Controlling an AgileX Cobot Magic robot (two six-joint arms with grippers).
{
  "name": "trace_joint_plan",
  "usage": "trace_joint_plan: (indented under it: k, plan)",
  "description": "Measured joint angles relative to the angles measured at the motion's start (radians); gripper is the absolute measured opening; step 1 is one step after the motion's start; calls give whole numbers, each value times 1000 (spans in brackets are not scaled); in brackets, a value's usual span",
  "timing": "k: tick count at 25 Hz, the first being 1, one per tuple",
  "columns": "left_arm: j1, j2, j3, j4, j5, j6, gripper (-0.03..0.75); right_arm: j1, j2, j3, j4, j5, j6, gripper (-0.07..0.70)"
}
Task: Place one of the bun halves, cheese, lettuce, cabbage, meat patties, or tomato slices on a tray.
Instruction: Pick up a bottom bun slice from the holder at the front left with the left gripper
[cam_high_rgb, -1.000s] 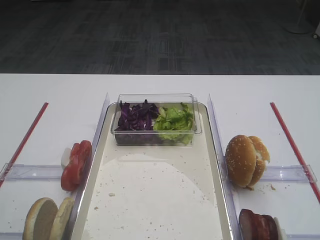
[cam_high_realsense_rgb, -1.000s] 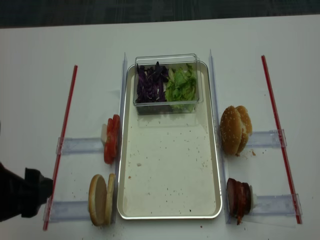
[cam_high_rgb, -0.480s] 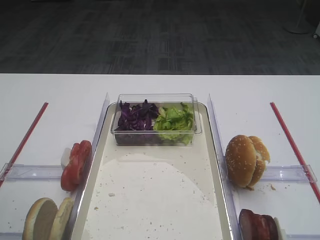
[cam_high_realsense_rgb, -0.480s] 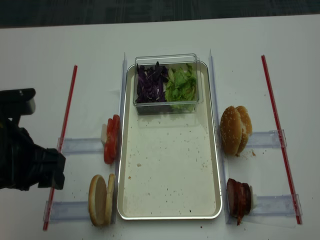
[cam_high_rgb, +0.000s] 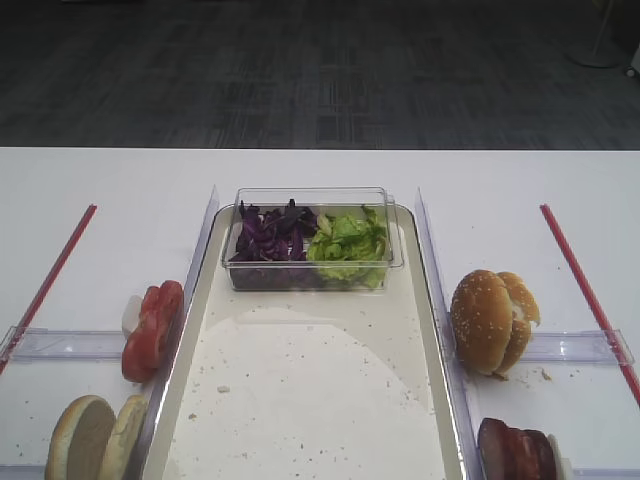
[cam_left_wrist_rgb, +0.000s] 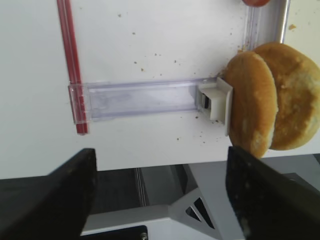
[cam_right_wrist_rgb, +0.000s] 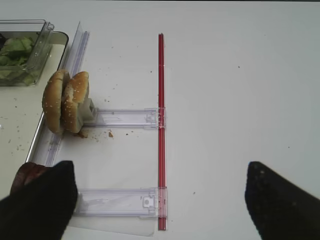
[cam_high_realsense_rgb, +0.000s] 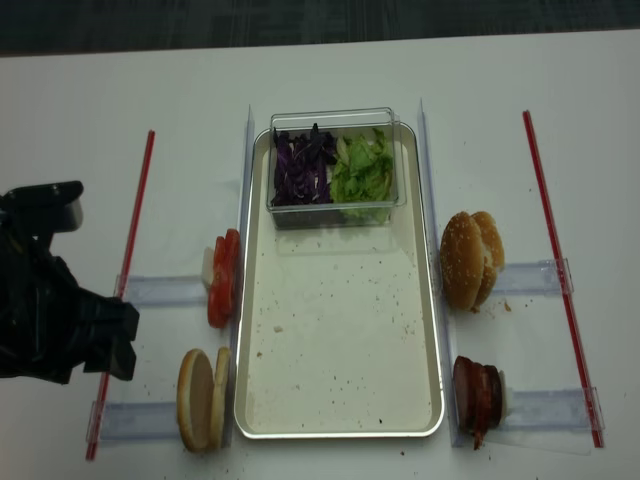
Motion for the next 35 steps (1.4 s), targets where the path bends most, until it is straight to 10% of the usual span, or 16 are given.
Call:
trace_joint_plan:
  k: [14, 35]
  plan:
    - [-29, 0, -2, -50, 0, -19, 493, 0, 0, 0, 0, 0, 0, 692]
    - [-537, 2, -2, -52, -5, -323, 493, 0, 0, 0, 0, 0, 0, 692]
